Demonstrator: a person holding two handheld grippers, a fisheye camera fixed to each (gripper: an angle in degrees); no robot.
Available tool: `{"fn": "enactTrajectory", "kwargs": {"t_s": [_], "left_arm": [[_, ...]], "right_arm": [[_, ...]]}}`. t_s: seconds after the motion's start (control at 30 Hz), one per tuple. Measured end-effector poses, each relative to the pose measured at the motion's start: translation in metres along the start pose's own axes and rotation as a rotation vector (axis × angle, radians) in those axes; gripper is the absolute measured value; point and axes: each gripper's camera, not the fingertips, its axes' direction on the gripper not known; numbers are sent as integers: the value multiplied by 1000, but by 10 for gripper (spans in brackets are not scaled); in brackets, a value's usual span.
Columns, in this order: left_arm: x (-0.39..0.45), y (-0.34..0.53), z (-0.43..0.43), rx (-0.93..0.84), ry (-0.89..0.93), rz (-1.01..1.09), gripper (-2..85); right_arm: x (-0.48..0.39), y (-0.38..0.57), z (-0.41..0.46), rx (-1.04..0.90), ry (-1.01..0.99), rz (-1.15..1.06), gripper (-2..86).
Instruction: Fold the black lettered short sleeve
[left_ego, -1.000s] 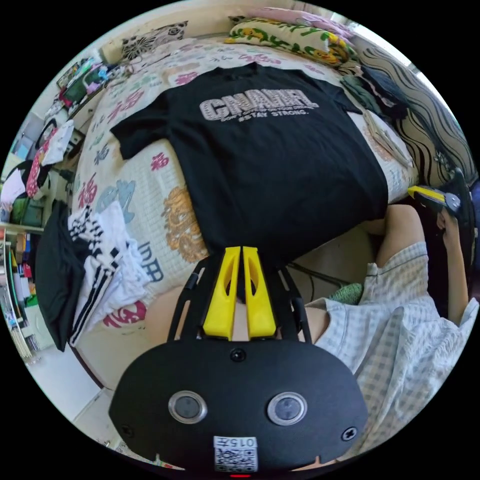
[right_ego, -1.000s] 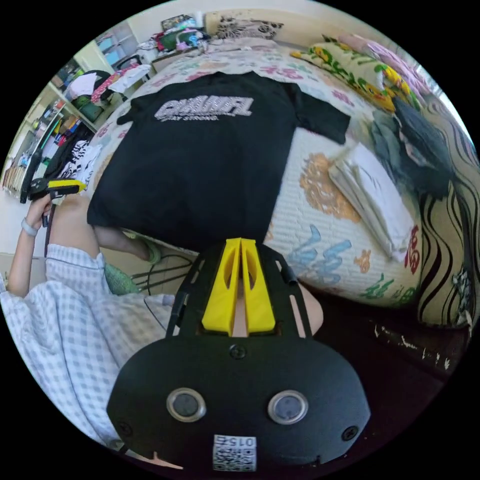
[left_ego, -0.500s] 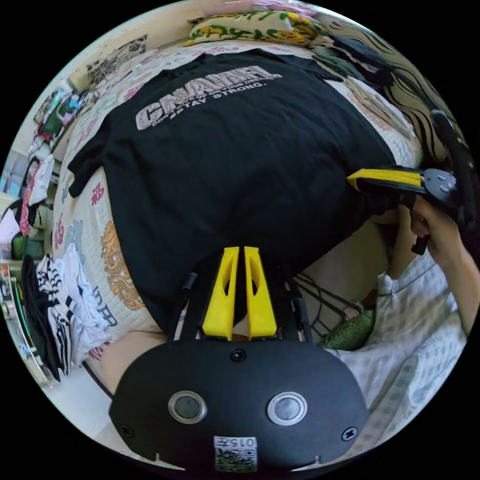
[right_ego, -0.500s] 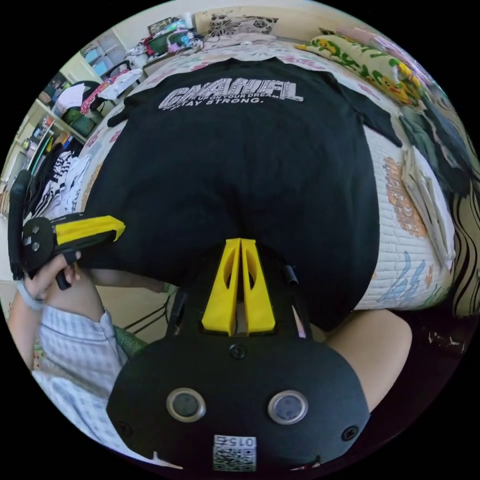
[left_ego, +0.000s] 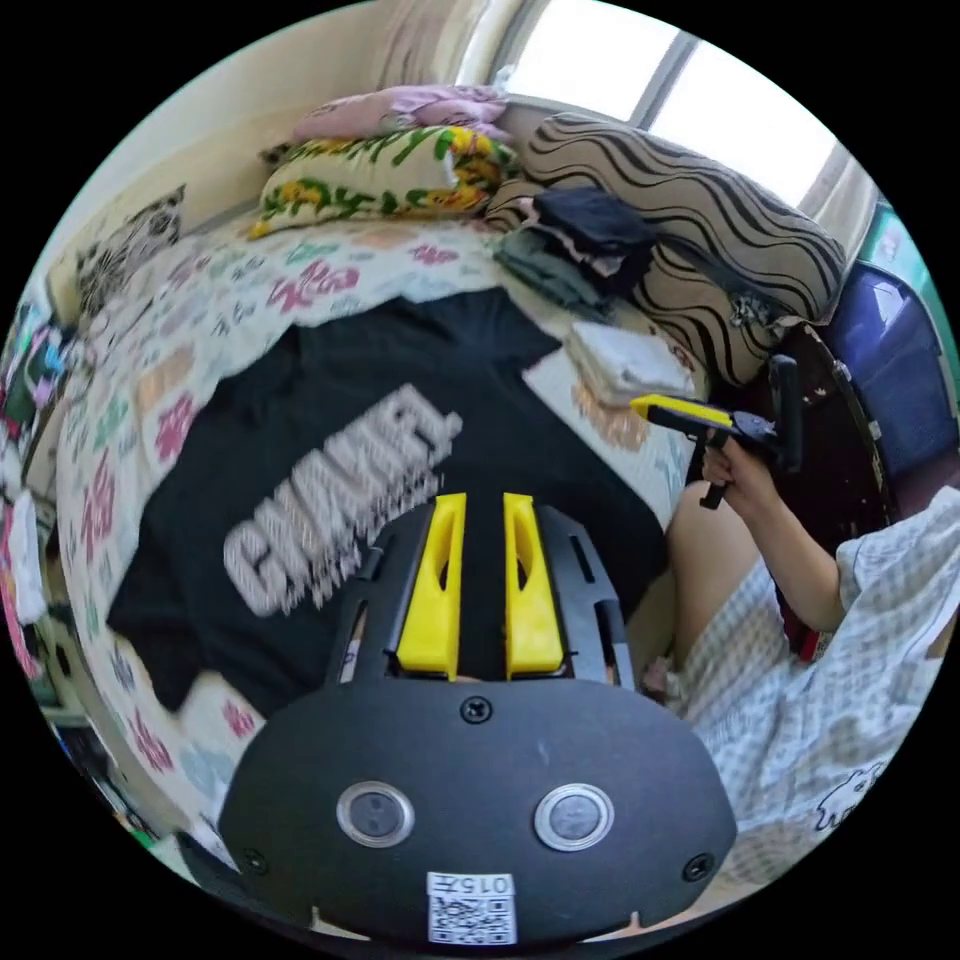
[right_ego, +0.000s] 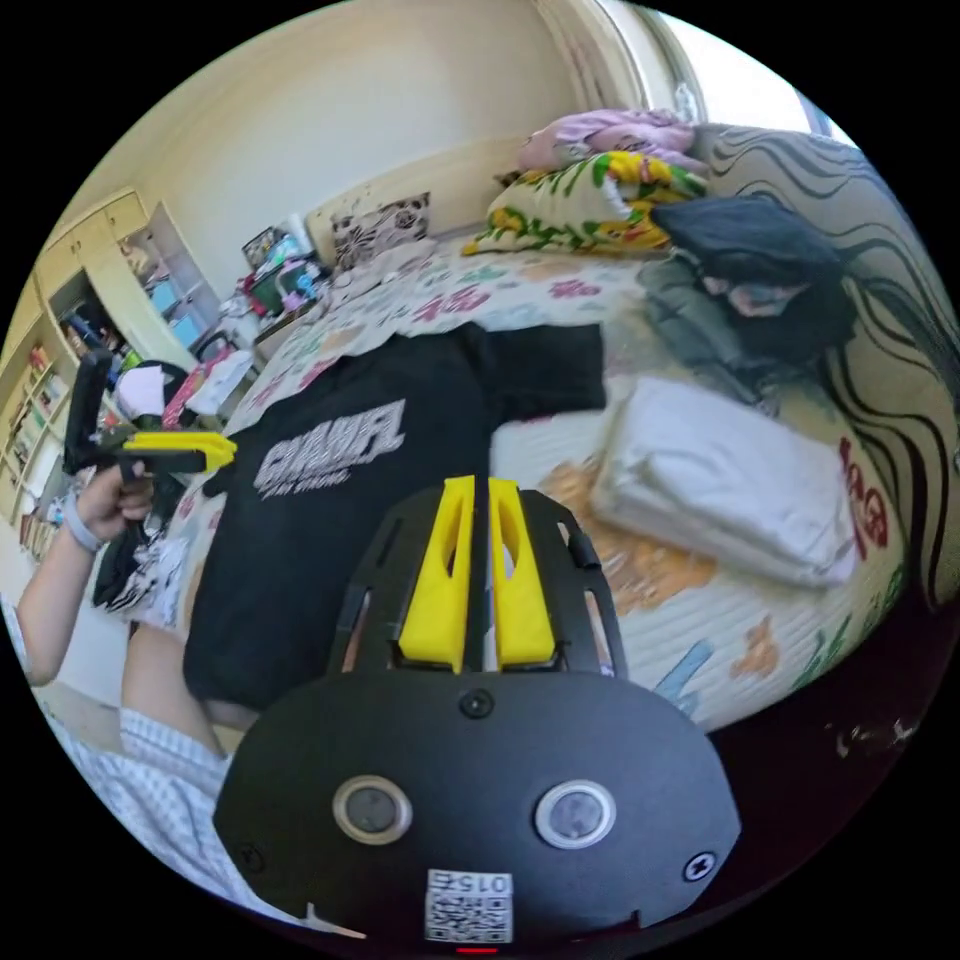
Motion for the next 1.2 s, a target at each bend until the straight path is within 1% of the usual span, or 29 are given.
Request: {"fn": "enactTrajectory", "kwargs": {"t_s": [0.03, 0.1, 0.13, 0.2, 0.23, 0.3, 0.4, 0.53, 0.63, 0.7, 0.77, 0.83, 0.9, 0.93, 1.0, 1.03, 1.1, 1.13, 1.2], "left_arm": [[-1, -24, 7, 5, 5, 21, 65], [3, -117, 44, 24, -5, 112, 66], [5, -138, 56, 33, -4, 127, 67], [10, -219, 110, 43, 48, 148, 70], [11, -237, 126, 31, 58, 148, 71], [17, -299, 188, -34, 63, 141, 75], [25, -348, 251, -57, 19, 126, 79], [25, -382, 302, -43, -69, 89, 86], [16, -395, 332, -67, -74, 57, 64], [2, -395, 350, -140, -87, 23, 29], [-9, -391, 343, -107, -66, 7, 19], [-25, -384, 325, -53, 1, -25, 13], [-49, -367, 281, 81, 89, -40, 9], [-56, -362, 268, 106, 99, -45, 8], [-89, -332, 211, 219, 152, -58, 7], [-97, -322, 196, 248, 162, -62, 6], [-135, -272, 137, 354, 179, -99, 5], [-146, -258, 124, 377, 184, -113, 5], [-192, -193, 80, 455, 202, -211, 3]], "right_arm": [[9, -11, 1, 10, 23, 2, 40], [40, -52, 11, 19, 96, 31, 53], [47, -61, 15, 13, 104, 39, 55], [69, -93, 35, -35, 128, 67, 64], [74, -100, 41, -59, 125, 68, 67], [89, -123, 66, -149, 88, 71, 73], [100, -142, 92, -219, 97, 58, 63], [109, -155, 110, -264, 50, 58, 44], [111, -162, 116, -270, 8, 47, 16], [110, -165, 121, -273, 8, 38, 7], [107, -167, 120, -258, 8, 28, 2], [103, -168, 114, -214, 3, 24, -1], [93, -169, 100, -145, -22, 16, -4], [89, -169, 96, -129, -29, 8, -4], [66, -172, 82, -74, -65, -43, -6], [58, -173, 79, -63, -83, -62, -6], [22, -173, 73, -44, -152, -140, -8], [11, -172, 73, -46, -167, -163, -8], [-28, -165, 85, -63, -213, -243, -8]]}}
